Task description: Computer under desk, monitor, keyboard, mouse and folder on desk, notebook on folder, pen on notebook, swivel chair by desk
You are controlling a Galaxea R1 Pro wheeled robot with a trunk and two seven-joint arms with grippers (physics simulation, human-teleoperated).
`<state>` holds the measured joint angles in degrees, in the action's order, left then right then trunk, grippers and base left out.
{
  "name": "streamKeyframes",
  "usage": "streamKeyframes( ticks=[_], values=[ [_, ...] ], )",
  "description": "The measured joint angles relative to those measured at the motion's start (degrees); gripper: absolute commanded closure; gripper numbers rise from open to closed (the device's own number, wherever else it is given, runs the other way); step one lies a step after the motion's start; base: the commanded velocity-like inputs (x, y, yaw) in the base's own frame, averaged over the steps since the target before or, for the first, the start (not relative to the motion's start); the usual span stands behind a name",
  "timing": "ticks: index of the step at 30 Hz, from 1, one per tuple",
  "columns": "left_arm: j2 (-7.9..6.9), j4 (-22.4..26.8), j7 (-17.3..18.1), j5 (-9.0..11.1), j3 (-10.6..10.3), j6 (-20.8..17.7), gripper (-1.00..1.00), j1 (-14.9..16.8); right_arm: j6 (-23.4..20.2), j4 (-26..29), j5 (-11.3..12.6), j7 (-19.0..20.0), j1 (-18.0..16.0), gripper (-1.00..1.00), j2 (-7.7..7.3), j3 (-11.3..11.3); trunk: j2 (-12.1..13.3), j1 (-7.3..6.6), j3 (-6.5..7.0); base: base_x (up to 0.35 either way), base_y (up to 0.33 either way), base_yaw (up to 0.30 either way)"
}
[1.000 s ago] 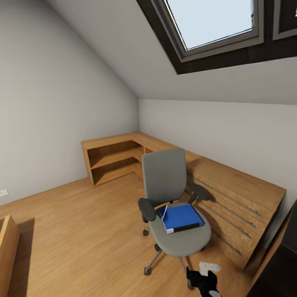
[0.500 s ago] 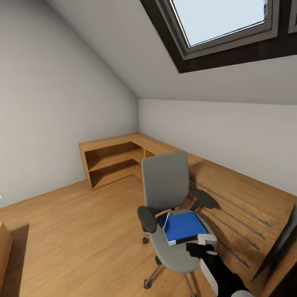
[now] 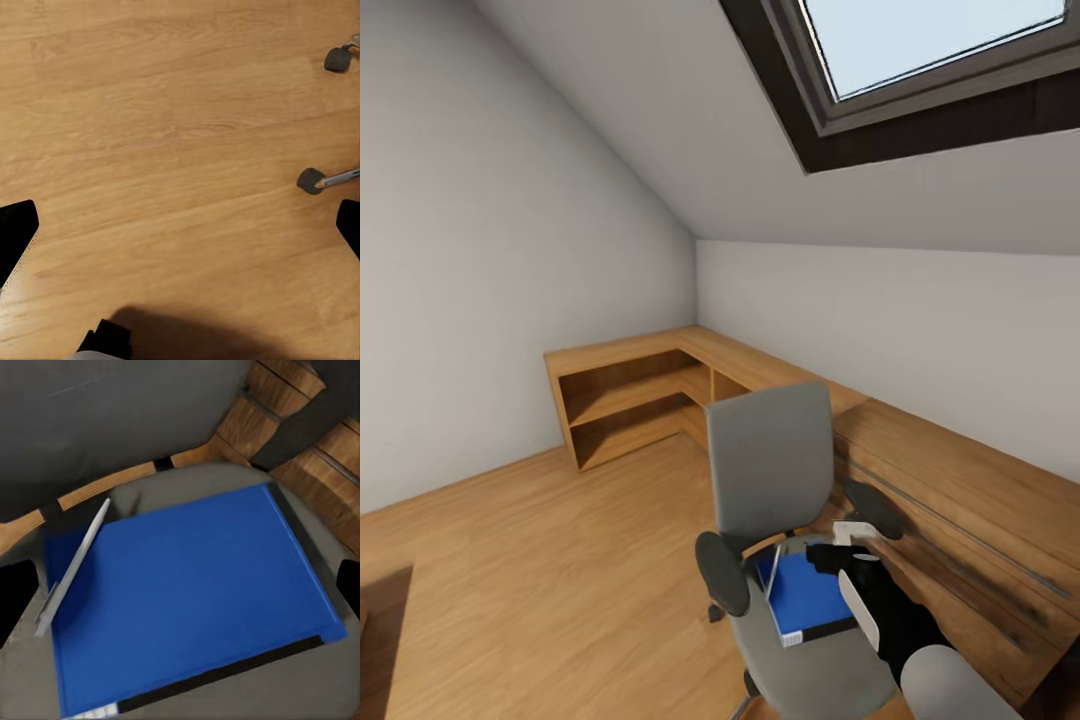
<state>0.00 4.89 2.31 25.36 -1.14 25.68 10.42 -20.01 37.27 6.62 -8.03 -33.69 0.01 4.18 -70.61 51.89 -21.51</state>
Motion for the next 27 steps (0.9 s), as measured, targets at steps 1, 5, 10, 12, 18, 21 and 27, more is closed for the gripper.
streamKeyframes(
  ticks=[1,5,10,12,18,21,27],
  values=[
    [0.0,0.0,0.0,0.0,0.01,0.0,-1.0,0.0,0.02,0.0,0.0,0.01,-0.01,-1.0,-0.02,0.0,0.0,0.0,0.0,0.255,0.166,0.0],
    [0.0,0.0,0.0,-0.09,-0.02,0.0,-1.0,0.0,0.04,-0.04,0.03,0.02,-0.03,-1.0,-0.05,0.04,0.0,0.0,0.0,0.199,0.127,0.0],
    [1.6,-1.61,0.21,-0.34,-0.37,0.94,-1.0,-0.2,0.45,-1.62,0.12,0.69,1.53,-1.0,1.58,0.41,0.0,0.03,0.0,0.0,0.0,0.0],
    [1.64,-2.26,0.2,-0.32,-0.34,1.05,-1.0,-0.2,0.52,-1.59,0.09,0.68,1.57,-1.0,1.93,0.45,0.0,0.03,0.0,0.0,0.0,0.0],
    [1.54,-2.68,0.11,-0.27,-0.35,1.41,-1.0,-0.18,0.75,-2.7,0.08,0.65,2.35,-1.0,1.87,0.68,0.0,0.03,0.0,0.0,0.0,0.0],
    [1.46,-2.7,0.09,-0.24,-0.32,1.45,-1.0,-0.18,0.86,-3.67,0.08,0.65,2.55,-1.0,1.83,0.7,0.0,0.03,0.0,0.0,0.0,0.0],
    [1.41,-2.72,0.08,-0.17,-0.28,1.47,-1.0,-0.18,0.92,-4.78,0.02,0.65,2.67,-1.0,1.81,0.71,0.0,0.03,0.0,0.0,0.0,0.0]
  ],
)
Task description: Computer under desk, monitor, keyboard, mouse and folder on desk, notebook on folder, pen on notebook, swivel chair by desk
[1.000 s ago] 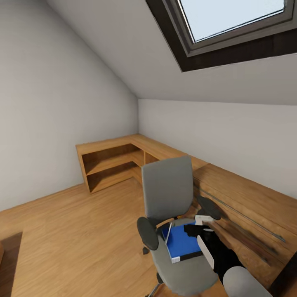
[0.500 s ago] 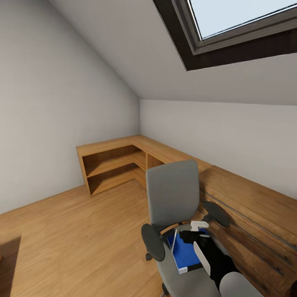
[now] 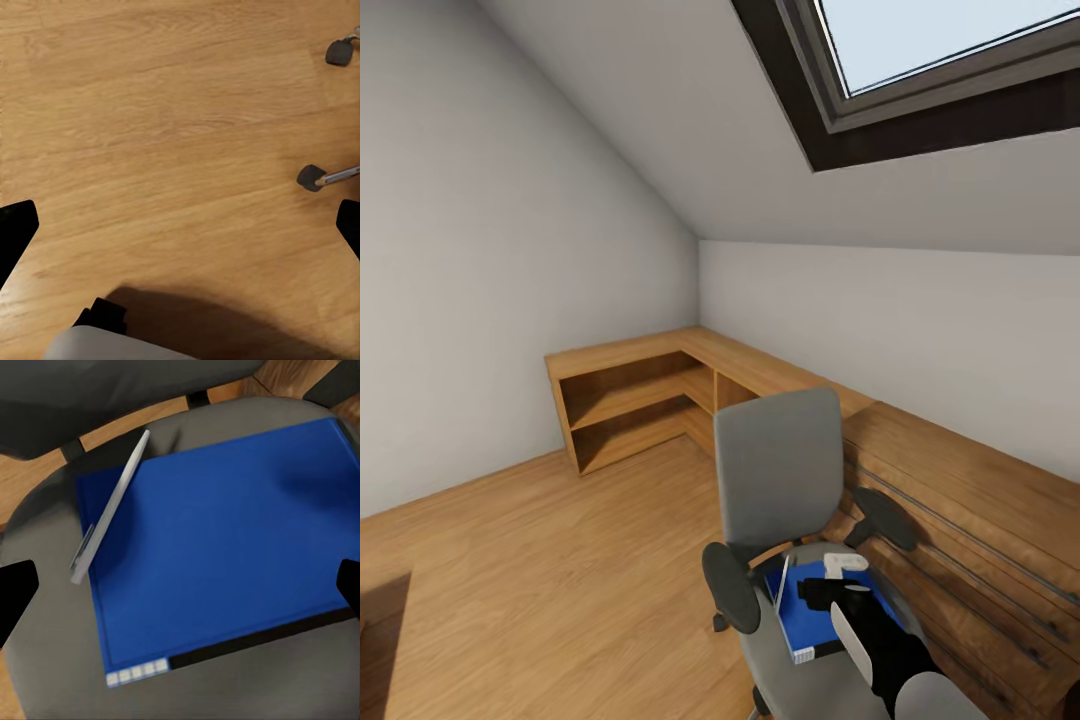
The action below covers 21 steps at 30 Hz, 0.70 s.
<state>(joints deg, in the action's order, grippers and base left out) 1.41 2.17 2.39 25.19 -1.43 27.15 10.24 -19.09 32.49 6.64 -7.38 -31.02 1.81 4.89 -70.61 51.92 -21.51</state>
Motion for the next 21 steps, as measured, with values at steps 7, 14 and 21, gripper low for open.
streamKeyframes(
  ticks=[7,14,21],
  values=[
    [-0.05,0.0,0.0,0.04,0.04,0.0,-1.0,0.0,0.01,0.08,-0.03,-0.07,0.02,-1.0,-0.08,0.0,0.0,0.0,0.0,0.0,0.0,0.0],
    [-0.19,0.0,0.0,0.05,0.08,0.0,-1.0,0.0,0.01,0.18,-0.04,-0.15,0.02,-1.0,-0.21,-0.06,0.0,0.0,0.0,0.0,0.0,0.0],
    [-0.26,0.0,0.0,0.11,0.09,0.0,-1.0,0.0,-0.23,0.2,-0.08,-0.32,0.02,-1.0,-0.24,-0.07,0.0,0.0,0.0,0.0,0.0,0.0]
  ],
)
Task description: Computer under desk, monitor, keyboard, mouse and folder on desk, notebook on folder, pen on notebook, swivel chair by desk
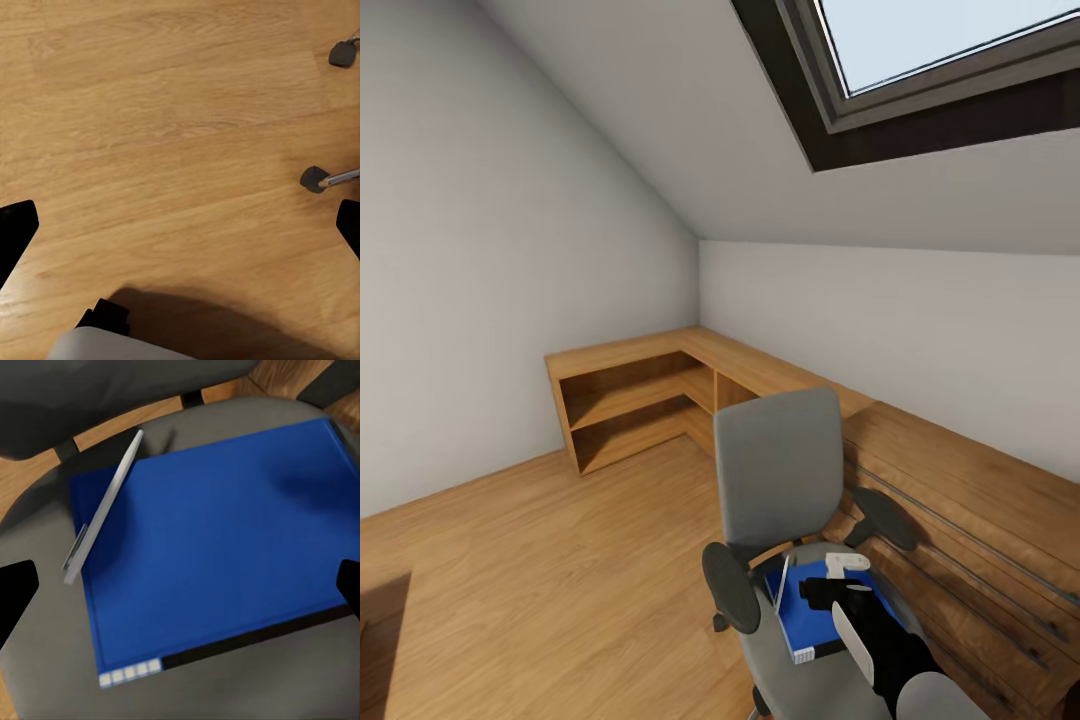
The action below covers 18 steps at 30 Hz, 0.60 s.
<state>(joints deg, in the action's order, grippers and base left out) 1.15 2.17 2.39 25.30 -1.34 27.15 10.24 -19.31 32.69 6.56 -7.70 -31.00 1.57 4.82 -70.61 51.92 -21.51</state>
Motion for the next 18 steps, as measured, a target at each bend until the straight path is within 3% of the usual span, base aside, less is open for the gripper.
streamKeyframes(
  ticks=[8,18],
  values=[
    [-0.35,0.0,0.0,0.03,0.07,0.0,-1.0,0.0,-1.59,1.33,0.06,-0.3,0.0,-1.0,-0.05,-0.15,0.0,0.0,0.0,0.0,0.0,0.0],
    [-0.56,0.0,-0.05,0.1,0.09,0.0,-1.0,0.0,-7.78,3.21,0.4,-3.27,0.0,-1.0,0.12,-2.26,0.0,0.0,0.0,0.0,0.0,0.0]
  ],
)
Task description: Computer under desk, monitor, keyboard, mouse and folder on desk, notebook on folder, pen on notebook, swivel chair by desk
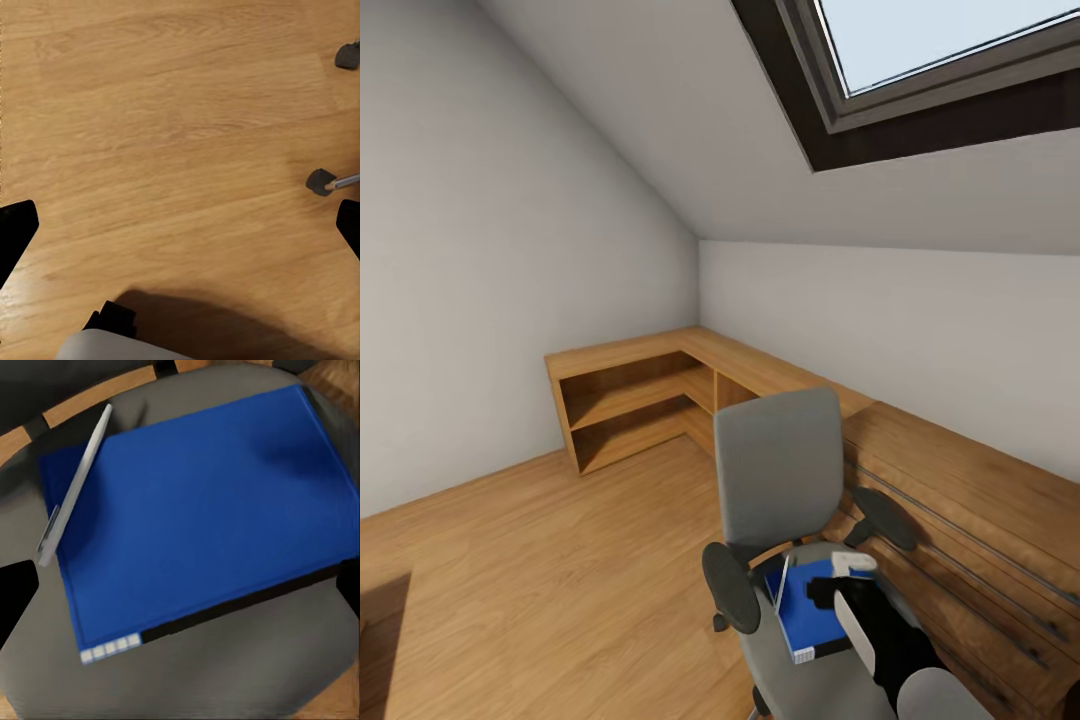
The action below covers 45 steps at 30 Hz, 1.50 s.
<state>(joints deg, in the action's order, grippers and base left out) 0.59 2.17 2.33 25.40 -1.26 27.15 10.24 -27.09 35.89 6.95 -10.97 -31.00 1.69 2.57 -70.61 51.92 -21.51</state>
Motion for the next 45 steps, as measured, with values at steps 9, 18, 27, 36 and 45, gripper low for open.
streamKeyframes(
  ticks=[9,18,27,36,45],
  values=[
    [-0.06,0.0,-0.02,0.11,0.04,0.0,-1.0,0.0,-4.14,3.0,0.86,-5.82,0.0,-1.0,0.92,-1.42,0.0,0.0,0.0,0.0,0.0,0.0],
    [-0.07,0.0,-0.03,0.12,0.07,0.0,-1.0,0.0,-9.14,7.55,1.05,-6.4,-0.08,-1.0,1.64,-1.52,0.0,0.0,0.0,0.0,0.0,0.0],
    [-0.07,0.0,-0.03,0.13,0.07,0.0,-1.0,0.0,-15.96,12.64,1.48,-6.39,-0.16,-1.0,2.33,-1.59,0.0,0.0,0.0,0.0,0.0,0.0],
    [0.01,0.0,-0.03,0.12,0.05,0.0,-1.0,0.0,-17.36,13.7,2.41,-6.35,-0.17,-1.0,2.28,-1.67,0.0,0.0,0.0,0.0,0.0,0.0],
    [-0.06,0.0,-0.03,0.12,0.04,0.0,-1.0,0.0,-17.44,13.79,2.54,-6.3,-0.17,-1.0,2.19,-1.83,0.0,0.0,0.0,0.0,0.0,0.0]
  ],
)
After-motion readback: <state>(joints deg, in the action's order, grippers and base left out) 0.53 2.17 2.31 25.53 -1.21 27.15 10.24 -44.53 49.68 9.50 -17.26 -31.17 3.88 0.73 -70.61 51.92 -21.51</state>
